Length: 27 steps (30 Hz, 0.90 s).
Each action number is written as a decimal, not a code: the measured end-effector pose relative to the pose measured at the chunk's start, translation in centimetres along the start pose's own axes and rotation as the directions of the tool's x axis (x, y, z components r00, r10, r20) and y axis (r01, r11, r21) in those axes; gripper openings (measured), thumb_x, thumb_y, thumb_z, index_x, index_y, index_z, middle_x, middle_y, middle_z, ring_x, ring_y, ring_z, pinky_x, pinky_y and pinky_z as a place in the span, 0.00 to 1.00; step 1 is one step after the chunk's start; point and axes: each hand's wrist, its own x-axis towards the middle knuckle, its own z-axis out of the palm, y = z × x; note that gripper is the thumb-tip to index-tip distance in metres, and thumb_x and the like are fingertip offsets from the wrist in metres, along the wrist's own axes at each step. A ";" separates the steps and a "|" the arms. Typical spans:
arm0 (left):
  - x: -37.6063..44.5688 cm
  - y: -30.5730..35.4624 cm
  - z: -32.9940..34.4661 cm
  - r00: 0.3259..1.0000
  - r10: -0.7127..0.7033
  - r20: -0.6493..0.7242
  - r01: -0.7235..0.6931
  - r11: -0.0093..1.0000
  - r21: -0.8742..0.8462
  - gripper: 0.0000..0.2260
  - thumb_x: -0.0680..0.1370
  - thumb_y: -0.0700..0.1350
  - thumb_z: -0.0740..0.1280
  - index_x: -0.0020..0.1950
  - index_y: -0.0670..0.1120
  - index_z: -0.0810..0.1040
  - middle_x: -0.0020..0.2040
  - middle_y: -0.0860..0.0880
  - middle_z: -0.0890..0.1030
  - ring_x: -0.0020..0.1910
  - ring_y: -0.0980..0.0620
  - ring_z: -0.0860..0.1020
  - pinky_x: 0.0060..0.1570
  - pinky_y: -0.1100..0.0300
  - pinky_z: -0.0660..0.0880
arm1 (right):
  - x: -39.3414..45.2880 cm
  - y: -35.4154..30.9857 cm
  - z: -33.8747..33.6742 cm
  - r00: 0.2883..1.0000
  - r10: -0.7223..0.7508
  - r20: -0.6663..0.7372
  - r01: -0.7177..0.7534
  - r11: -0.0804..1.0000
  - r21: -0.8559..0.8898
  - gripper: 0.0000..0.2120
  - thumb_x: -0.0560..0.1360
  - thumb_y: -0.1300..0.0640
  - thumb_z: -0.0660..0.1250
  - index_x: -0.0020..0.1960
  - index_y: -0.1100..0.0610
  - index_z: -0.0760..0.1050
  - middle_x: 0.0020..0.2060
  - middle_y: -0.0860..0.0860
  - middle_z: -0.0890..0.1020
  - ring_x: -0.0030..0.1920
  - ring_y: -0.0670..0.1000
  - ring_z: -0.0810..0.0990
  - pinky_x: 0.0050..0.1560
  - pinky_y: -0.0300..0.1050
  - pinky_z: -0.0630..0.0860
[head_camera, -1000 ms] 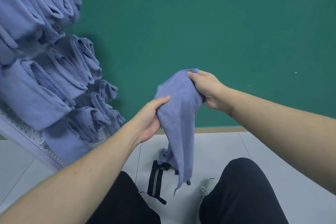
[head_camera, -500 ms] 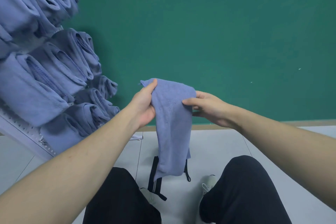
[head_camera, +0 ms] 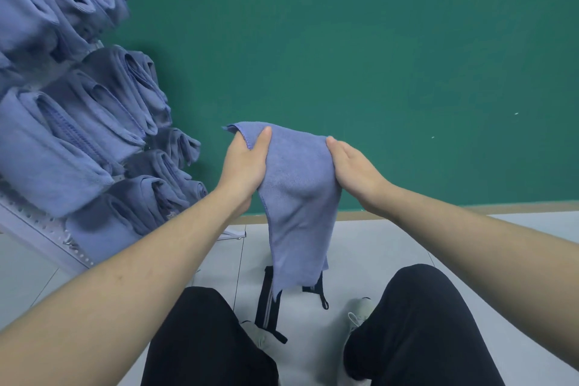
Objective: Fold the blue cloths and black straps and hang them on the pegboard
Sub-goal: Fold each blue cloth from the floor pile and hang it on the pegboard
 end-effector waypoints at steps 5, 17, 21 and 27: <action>0.7 0.2 0.2 0.955 -0.294 0.037 0.292 0.917 -0.271 0.07 0.82 0.50 0.67 0.54 0.47 0.78 0.52 0.48 0.85 0.47 0.50 0.85 0.44 0.56 0.82 | 0.1 -0.5 0.5 0.982 0.103 0.159 -0.122 0.986 0.115 0.20 0.79 0.40 0.65 0.53 0.56 0.82 0.43 0.43 0.85 0.43 0.44 0.82 0.49 0.39 0.75; -1.5 -1.3 -1.3 0.768 -0.375 0.520 0.601 0.702 -0.382 0.27 0.83 0.59 0.59 0.67 0.37 0.77 0.63 0.37 0.81 0.62 0.42 0.81 0.63 0.47 0.73 | 0.0 -0.7 0.5 0.946 0.209 0.246 -0.291 0.883 0.368 0.07 0.81 0.47 0.65 0.55 0.50 0.76 0.47 0.49 0.82 0.46 0.50 0.81 0.50 0.48 0.82; -3.0 -3.7 -1.1 0.774 -0.326 0.542 0.552 0.767 -0.327 0.18 0.82 0.47 0.62 0.68 0.40 0.77 0.65 0.42 0.81 0.67 0.45 0.78 0.71 0.47 0.70 | 0.5 -1.1 0.2 0.944 0.251 0.216 -0.321 0.854 0.410 0.09 0.81 0.45 0.65 0.50 0.50 0.73 0.42 0.51 0.77 0.42 0.52 0.76 0.39 0.40 0.80; -3.0 -4.3 -0.7 0.897 -0.295 0.329 0.376 0.900 -0.218 0.12 0.84 0.49 0.63 0.64 0.47 0.79 0.57 0.49 0.86 0.58 0.51 0.83 0.54 0.54 0.77 | 0.6 0.0 -1.0 0.983 0.164 0.082 -0.163 0.987 -0.015 0.16 0.83 0.48 0.58 0.42 0.56 0.73 0.30 0.52 0.73 0.27 0.51 0.71 0.30 0.41 0.76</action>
